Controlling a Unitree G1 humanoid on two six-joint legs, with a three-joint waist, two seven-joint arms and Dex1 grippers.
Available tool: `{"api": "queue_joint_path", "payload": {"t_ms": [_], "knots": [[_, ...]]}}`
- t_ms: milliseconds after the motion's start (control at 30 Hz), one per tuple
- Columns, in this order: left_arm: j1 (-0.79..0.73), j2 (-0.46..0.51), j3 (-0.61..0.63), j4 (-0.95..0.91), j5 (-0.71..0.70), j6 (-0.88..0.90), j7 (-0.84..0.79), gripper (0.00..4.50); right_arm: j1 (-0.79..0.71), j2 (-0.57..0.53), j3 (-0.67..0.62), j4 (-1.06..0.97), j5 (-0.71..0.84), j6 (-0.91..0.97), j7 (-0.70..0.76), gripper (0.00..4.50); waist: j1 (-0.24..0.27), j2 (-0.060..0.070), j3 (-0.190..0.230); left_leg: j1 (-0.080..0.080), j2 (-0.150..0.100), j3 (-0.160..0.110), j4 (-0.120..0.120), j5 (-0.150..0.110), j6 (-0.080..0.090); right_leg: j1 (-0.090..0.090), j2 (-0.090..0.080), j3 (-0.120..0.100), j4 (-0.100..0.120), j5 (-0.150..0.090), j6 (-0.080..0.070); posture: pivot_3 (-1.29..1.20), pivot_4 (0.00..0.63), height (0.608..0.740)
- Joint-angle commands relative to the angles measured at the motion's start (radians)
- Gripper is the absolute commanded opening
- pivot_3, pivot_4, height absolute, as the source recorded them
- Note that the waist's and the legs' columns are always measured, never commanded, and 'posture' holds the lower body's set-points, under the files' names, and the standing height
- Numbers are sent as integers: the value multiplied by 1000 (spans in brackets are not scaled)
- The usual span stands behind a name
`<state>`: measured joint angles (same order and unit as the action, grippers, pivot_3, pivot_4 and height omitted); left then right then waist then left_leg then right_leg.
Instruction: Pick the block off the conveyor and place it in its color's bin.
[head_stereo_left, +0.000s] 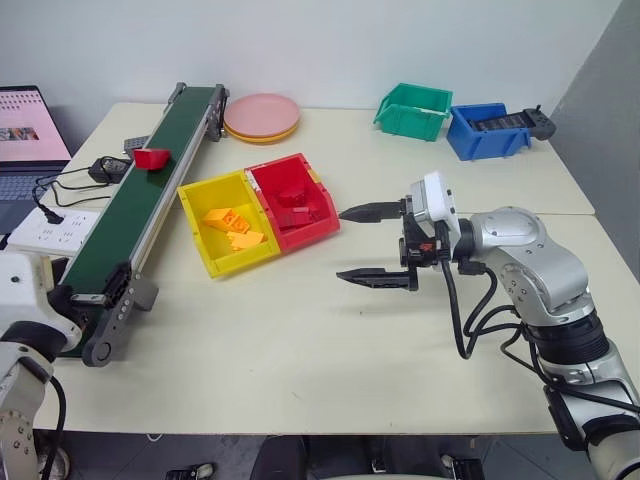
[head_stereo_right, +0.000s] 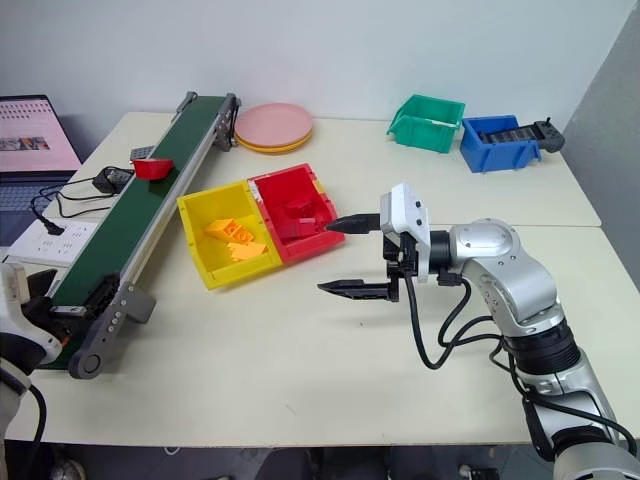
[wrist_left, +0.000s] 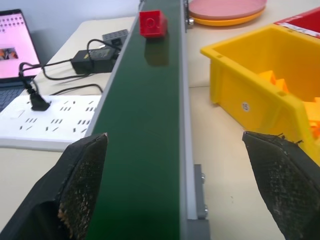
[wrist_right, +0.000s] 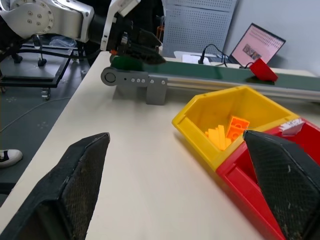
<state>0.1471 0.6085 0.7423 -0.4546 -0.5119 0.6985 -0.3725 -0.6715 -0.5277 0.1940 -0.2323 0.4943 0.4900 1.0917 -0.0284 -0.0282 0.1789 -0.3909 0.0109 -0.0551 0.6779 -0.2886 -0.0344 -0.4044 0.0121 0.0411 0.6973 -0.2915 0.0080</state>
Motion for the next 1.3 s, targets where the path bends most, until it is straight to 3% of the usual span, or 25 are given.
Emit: {"api": "queue_joint_path", "payload": {"t_ms": [33, 367, 1100, 1300], "knots": [[-14, 28, 47, 13, -36, 54, 12, 4491, -23, -6, -3, -49, 8, 28, -9, 4500, 0, 0, 0, 0, 0, 0, 0, 0, 0, 0, 0, 0, 0, 0, 0, 0, 150, 740], [-31, 106, 39, 62, -50, 94, -26, 4491, -11, -13, -3, -98, 43, 75, 28, 4500, 0, 0, 0, 0, 0, 0, 0, 0, 0, 0, 0, 0, 0, 0, 0, 0, 150, 740], [-55, 161, 23, 154, -22, 150, -52, 4491, 13, -32, 1, -146, 49, 86, 38, 4500, 0, 0, 0, 0, 0, -1, -1, 0, 0, -1, 0, 0, -1, 0, 0, 0, 150, 740], [-60, 163, 32, 186, 7, 145, -29, 3418, 4, -32, 2, -140, 49, 89, 41, 4500, 0, 0, 0, 0, 0, -1, -1, 0, 0, -1, 0, 0, -1, 0, 0, 0, 150, 740]]}}
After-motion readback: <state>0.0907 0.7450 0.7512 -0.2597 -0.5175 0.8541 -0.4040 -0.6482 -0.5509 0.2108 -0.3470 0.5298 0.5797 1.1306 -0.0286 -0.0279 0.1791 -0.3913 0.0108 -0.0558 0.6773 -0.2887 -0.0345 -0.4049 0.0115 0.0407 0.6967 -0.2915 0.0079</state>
